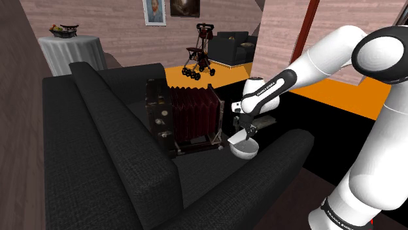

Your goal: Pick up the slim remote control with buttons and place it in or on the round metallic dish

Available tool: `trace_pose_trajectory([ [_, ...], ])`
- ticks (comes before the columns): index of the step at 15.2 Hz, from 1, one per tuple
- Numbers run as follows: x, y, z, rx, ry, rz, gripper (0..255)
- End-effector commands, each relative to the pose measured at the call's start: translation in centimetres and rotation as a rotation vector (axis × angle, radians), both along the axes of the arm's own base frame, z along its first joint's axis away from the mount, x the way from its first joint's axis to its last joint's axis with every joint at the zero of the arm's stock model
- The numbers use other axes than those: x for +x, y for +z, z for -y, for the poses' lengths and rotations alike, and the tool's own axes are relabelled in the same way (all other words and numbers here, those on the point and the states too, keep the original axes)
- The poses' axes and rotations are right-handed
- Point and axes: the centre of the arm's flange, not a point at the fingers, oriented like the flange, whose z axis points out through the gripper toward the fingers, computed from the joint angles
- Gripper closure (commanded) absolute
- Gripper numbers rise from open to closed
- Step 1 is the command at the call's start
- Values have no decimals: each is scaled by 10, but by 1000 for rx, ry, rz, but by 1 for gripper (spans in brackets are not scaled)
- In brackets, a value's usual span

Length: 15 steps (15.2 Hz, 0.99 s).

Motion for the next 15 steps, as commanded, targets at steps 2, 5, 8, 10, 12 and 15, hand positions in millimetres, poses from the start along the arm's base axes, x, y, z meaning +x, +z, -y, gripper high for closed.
trace_pose_trajectory([
  [2, -2, 0, 39, 0, 2, 1, 255],
  [5, -2, -10, 47, 0, 2, 1, 255],
  [8, -2, -26, 47, 0, 2, 1, 255],
  [10, -2, -37, 47, 0, 2, 1, 255],
  [12, -2, -47, 47, 0, 2, 1, 255],
  [15, -2, -63, 47, 0, 2, 1, 255],
])
